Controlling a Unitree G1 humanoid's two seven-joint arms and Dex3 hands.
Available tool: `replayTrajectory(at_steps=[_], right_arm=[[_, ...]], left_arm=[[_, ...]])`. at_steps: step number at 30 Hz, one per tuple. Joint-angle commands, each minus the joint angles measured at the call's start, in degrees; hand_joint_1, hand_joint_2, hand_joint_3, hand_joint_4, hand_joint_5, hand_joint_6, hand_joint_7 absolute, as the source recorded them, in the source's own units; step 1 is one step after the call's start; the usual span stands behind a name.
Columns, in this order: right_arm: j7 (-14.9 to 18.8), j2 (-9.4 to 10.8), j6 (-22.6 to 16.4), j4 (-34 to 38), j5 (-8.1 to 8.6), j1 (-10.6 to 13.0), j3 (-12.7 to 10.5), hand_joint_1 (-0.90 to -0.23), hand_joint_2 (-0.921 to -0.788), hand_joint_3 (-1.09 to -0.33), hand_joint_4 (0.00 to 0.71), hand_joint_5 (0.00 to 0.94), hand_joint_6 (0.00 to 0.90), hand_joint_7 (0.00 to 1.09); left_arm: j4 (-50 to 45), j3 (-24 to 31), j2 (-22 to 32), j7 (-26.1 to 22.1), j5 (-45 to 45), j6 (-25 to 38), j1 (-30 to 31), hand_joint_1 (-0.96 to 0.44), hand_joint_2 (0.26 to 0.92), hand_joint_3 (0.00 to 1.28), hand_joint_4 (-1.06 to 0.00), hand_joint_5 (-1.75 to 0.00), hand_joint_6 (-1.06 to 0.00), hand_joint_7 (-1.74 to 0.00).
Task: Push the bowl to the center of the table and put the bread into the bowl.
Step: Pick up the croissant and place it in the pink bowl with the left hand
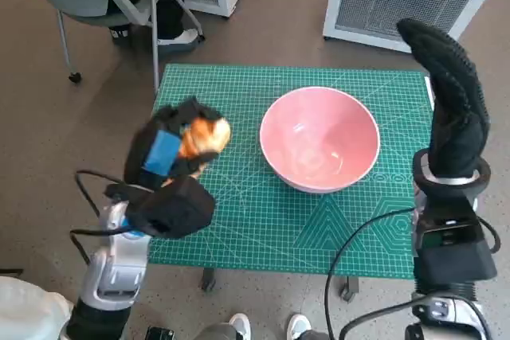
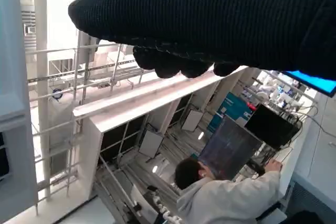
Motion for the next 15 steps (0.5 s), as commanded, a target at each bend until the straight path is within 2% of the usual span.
replayTrajectory(at_steps=[1,8,15], right_arm=[[0.8,-0.2,0.2,-0.1,0.31,1.9,-0.1,-0.564,-0.921,-0.734,0.313,0.0,0.015,0.63],[1.0,-0.4,0.4,-0.5,0.76,2.2,-0.5,-0.569,-0.921,-0.732,0.313,0.0,0.014,0.64],[0.8,-0.4,0.6,-1.1,0.43,2.6,-1.0,-0.546,-0.921,-0.736,0.313,0.0,0.015,0.64]], left_arm=[[-5.3,0.5,-1.2,1.2,2.0,-0.2,-3.1,0.0,0.907,0.01,-0.82,-1.06,-0.69,-1.06],[-6.6,-0.4,-2.8,2.0,2.5,-2.8,-8.3,0.0,0.896,0.0,-0.85,-1.02,-0.72,-1.04],[-1.4,-3.7,-4.5,2.3,1.4,-9.5,-13.7,0.0,0.891,0.0,-0.87,-1.0,-0.73,-1.03]])
